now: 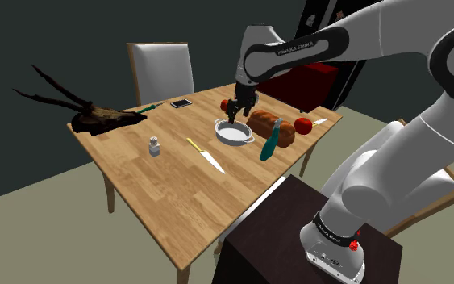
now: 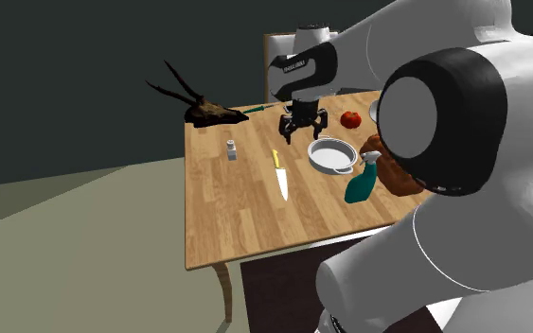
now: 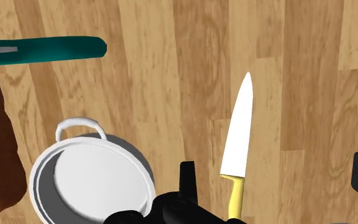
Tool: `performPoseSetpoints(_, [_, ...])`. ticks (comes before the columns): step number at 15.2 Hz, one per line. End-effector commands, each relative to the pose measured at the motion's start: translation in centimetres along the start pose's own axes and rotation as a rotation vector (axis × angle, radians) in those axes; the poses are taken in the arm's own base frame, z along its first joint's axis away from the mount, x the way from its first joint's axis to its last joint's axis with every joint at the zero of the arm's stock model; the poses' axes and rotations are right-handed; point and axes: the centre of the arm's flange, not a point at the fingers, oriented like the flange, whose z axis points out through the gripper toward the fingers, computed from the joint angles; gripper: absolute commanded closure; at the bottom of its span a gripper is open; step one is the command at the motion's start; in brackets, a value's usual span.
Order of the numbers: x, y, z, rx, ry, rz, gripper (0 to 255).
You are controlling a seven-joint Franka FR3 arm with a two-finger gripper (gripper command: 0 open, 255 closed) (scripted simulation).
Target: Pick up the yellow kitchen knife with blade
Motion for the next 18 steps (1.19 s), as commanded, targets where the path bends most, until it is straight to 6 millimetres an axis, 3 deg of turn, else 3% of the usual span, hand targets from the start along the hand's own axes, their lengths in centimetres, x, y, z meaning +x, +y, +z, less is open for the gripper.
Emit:
performPoseSetpoints(1, [1.5,0.2,2.2,0.006,-0.002,-0.012,0])
performPoseSetpoints(18, [15.8,-2.2,19.7,0.059,-0.030,-0.110,0])
